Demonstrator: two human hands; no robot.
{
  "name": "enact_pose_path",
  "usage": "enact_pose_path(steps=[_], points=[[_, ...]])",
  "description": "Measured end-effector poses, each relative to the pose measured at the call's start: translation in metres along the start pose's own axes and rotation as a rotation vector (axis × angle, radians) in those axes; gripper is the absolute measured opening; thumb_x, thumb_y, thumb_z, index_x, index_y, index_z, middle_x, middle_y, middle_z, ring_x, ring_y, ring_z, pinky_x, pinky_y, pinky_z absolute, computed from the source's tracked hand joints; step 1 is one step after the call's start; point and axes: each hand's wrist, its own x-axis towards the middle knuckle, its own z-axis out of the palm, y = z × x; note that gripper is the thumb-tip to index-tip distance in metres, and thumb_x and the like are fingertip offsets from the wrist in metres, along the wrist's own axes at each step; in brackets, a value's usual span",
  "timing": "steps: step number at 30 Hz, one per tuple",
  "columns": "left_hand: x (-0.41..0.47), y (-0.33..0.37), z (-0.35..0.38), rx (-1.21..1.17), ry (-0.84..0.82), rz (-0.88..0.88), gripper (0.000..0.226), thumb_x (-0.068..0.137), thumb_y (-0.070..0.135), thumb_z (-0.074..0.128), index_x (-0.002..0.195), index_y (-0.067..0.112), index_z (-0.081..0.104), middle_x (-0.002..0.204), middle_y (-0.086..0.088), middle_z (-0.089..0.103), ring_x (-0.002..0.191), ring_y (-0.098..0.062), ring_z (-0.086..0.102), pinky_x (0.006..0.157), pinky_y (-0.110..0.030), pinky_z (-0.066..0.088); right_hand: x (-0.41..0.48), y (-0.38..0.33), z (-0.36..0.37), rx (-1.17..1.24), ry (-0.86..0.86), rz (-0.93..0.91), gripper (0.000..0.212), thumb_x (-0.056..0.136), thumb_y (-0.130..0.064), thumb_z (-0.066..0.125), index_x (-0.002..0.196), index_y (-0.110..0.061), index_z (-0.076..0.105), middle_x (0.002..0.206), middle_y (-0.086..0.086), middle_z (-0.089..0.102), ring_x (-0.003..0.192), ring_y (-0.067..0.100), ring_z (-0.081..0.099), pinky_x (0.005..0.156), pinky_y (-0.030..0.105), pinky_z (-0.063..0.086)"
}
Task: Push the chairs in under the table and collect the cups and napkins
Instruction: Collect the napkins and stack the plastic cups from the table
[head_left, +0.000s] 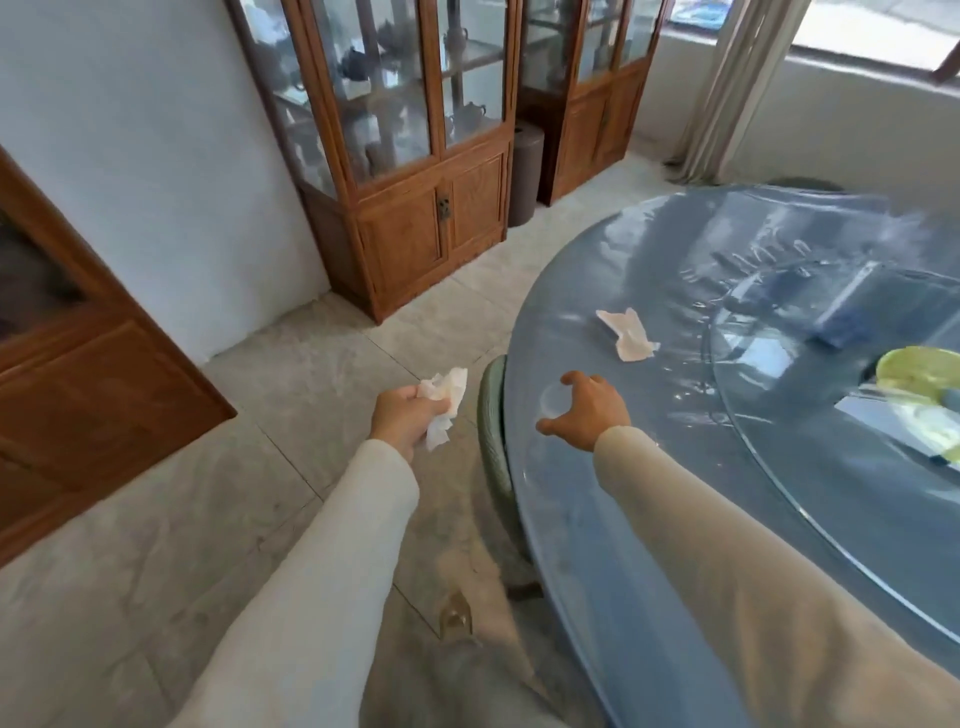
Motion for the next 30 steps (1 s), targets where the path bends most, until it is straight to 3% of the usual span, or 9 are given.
enact_pose_path(steps=[6,9,13,15,20,30], points=[[0.118,0.091,0.013,0.106,-0.103,0.089,0.024,0.077,0.010,0.081,0.101,0.011,0.073,0.109,-0.013,0.075,0.102,-0.032,0.072,0.095,-0.052,0.058,0.118,-0.029,-0.003,0.050,0.049,0.099,0.082,0.072,-0.046,0.084,0.140,-0.017,0.047,0.139,0.012,0.049,0.124,0.034,0.053,0.096,0.042,0.047],[0.167,0.132,0.023,0.184,-0.166,0.076,0.037,0.077,0.013,0.081,0.112,0.006,0.072,0.114,-0.015,0.073,0.104,-0.033,0.071,0.095,-0.052,0.058,0.174,-0.042,-0.011,0.085,0.067,0.177,0.081,0.072,-0.047,0.083,0.139,-0.018,0.048,0.140,0.011,0.050,0.123,0.032,0.054,0.094,0.042,0.048],[0.230,0.167,0.036,0.241,-0.246,0.056,0.027,0.080,0.010,0.079,0.106,0.012,0.070,0.113,-0.014,0.073,0.101,-0.032,0.072,0.087,-0.046,0.061,0.229,-0.052,-0.026,0.088,0.065,0.271,0.079,0.072,-0.047,0.082,0.137,-0.018,0.048,0.134,0.010,0.054,0.118,0.031,0.056,0.086,0.038,0.049],[0.259,0.182,0.043,0.262,-0.279,0.052,0.034,0.081,0.010,0.078,0.114,0.010,0.071,0.114,-0.014,0.073,0.101,-0.033,0.072,0.083,-0.042,0.061,0.252,-0.056,-0.034,0.097,0.084,0.311,0.080,0.072,-0.048,0.082,0.138,-0.018,0.048,0.134,0.011,0.054,0.118,0.032,0.056,0.090,0.040,0.050],[0.334,0.215,0.081,0.345,-0.374,0.063,0.041,0.084,0.015,0.077,0.123,0.011,0.068,0.115,-0.011,0.071,0.104,-0.031,0.069,0.096,-0.048,0.057,0.297,-0.049,-0.043,0.095,0.148,0.447,0.080,0.075,-0.050,0.080,0.140,-0.017,0.047,0.135,0.013,0.053,0.116,0.034,0.057,0.090,0.041,0.049],[0.452,0.241,0.192,0.582,-0.736,0.055,0.014,0.069,0.022,0.080,0.079,0.016,0.073,0.099,-0.014,0.075,0.097,-0.034,0.074,0.086,-0.049,0.059,0.379,-0.024,-0.012,0.215,0.228,0.852,0.071,0.080,-0.041,0.077,0.137,-0.015,0.044,0.134,0.014,0.051,0.118,0.036,0.056,0.091,0.039,0.047]])
